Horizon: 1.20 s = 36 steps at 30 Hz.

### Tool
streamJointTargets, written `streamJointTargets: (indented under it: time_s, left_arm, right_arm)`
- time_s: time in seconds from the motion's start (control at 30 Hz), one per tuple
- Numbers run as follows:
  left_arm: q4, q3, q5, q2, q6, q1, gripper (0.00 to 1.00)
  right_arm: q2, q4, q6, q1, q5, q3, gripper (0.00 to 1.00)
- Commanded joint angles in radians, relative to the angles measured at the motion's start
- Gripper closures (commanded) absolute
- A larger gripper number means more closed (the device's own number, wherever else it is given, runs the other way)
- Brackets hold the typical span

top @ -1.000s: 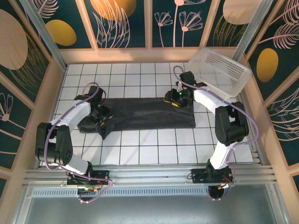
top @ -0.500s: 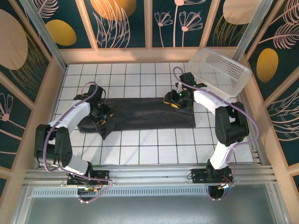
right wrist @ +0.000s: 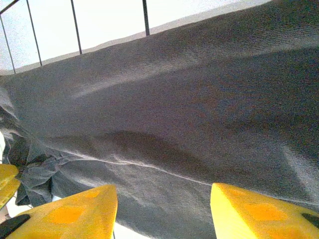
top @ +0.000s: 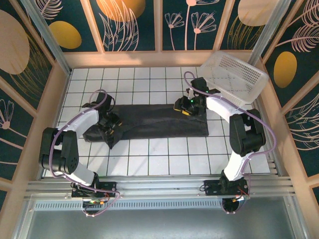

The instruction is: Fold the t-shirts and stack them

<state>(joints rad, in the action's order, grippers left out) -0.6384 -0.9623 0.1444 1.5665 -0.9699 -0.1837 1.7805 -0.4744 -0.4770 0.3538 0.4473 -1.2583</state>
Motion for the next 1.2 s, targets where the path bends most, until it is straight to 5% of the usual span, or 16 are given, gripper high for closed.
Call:
streamJointTargets:
  time_s: [0.0,0.43,0.77,1.17]
  left_arm:
    - [0.003,0.022,-0.023,-0.006,0.029,-0.005,0.54]
    - [0.018,0.064,0.107,-0.036,0.008,-0.079,0.65]
    - [0.01,0.113,0.157,-0.048,0.006,-0.124,0.99]
    - [-0.023,0.012,0.147,-0.032,-0.078,-0.191,0.91]
  right_arm:
    - [-0.049,0.005,-0.007,0.006,0.014,0.016,0.47]
    - [-0.024,0.008,-0.002,0.007,0.014,-0.003,0.47]
    - [-0.034,0.016,-0.007,0.007,0.011,0.02,0.48]
    - [-0.063,0.031,-0.015,0.007,0.014,0.077,0.49]
